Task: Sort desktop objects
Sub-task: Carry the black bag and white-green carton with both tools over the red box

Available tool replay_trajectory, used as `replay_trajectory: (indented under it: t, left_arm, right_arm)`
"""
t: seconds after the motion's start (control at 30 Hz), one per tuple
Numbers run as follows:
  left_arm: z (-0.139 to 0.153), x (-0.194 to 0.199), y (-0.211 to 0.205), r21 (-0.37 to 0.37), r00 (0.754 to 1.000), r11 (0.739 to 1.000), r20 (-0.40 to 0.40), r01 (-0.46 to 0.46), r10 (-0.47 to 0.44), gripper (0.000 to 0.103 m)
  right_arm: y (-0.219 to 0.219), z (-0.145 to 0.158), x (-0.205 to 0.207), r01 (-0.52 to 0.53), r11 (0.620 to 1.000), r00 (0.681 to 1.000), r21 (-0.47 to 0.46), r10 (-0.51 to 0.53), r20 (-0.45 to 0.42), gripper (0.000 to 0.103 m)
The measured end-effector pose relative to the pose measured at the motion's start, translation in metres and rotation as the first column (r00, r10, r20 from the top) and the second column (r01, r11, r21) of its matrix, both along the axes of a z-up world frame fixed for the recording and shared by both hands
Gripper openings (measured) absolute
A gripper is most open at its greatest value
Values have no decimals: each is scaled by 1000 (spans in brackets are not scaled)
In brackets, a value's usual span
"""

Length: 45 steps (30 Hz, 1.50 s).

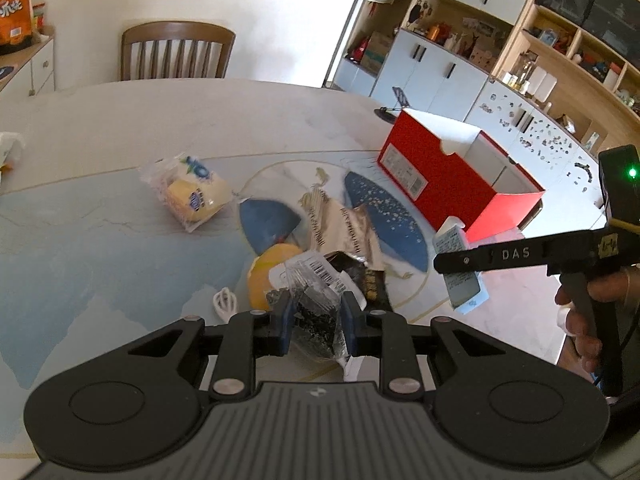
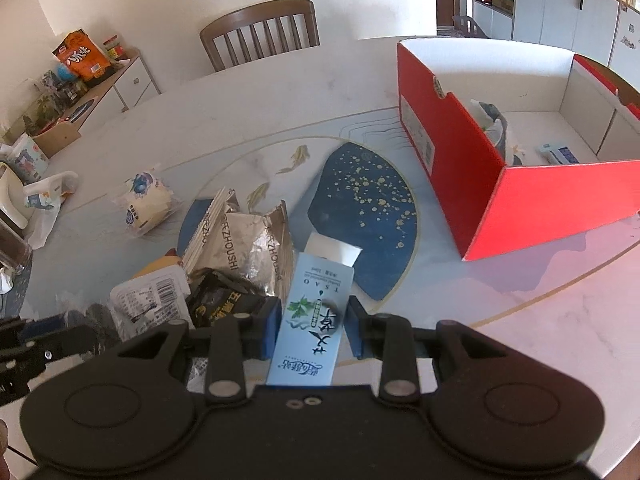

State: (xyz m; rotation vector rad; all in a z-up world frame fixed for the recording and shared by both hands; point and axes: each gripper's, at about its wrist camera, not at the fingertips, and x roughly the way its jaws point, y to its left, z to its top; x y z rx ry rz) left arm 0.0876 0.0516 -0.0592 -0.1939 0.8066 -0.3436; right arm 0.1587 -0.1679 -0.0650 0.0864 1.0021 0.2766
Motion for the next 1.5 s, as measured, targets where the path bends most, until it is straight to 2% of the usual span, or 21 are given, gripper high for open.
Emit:
replay_trajectory:
  t: [0.33,0.8,1.5]
  left_arm:
    - [9,3,-16,-5,999,999,24,35,-35,23]
    - [37,9,-43,-24,992,995,87,99,-97,23]
    - [75,40,-105,-7,964,980,180,200,-196,23]
  right_arm:
    - [-13,11,-9,10,1000,1000,-11,-10,26,32]
    - [-35,30,-18,26,999,998,-24,-24,63,32]
    - [-87,67,-3,25,999,988,-30,-20,153,32]
